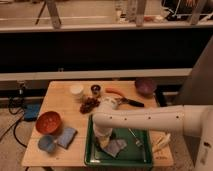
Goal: Wipe tray with eraser
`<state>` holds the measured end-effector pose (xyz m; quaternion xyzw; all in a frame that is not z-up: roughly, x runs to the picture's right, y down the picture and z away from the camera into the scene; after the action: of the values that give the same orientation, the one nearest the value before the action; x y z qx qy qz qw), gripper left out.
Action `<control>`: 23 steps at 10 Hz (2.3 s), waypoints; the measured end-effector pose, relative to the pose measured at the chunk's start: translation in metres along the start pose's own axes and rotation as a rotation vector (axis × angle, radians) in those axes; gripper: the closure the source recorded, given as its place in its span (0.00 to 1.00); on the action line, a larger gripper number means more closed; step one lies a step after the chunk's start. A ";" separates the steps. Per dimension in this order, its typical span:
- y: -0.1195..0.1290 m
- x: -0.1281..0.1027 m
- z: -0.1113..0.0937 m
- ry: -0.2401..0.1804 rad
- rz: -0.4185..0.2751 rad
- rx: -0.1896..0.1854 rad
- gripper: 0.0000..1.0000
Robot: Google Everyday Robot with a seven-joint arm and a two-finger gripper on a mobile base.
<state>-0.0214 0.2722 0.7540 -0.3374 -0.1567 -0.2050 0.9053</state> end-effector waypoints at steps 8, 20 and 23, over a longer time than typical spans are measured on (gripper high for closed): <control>0.004 0.071 0.011 -0.006 0.155 0.003 1.00; -0.048 -0.025 0.001 -0.030 -0.074 0.056 1.00; -0.025 -0.034 0.002 -0.028 -0.123 0.028 1.00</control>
<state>-0.0628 0.2647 0.7548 -0.3173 -0.1925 -0.2533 0.8934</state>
